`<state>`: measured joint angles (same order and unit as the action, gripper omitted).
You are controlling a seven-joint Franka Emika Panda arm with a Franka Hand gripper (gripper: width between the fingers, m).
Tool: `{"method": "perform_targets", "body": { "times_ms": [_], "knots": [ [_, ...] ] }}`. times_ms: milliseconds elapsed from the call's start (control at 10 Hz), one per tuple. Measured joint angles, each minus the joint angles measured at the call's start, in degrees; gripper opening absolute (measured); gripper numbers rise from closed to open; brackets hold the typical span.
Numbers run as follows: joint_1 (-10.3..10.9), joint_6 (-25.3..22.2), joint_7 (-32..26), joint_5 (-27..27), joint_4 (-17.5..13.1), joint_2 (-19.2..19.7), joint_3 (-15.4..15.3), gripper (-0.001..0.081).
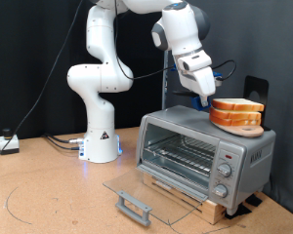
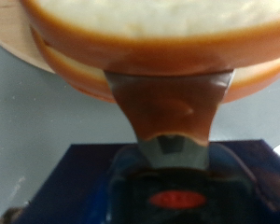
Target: Make a piece of toast with the oven
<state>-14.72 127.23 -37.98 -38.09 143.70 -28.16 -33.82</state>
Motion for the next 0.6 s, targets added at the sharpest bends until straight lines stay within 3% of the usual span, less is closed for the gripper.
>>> {"method": "perform_targets", "body": {
  "times_ms": [600],
  "knots": [
    [0.06,-1.21,-3.25,-7.02,-0.33,-0.8,3.36,0.0405]
  ]
}}
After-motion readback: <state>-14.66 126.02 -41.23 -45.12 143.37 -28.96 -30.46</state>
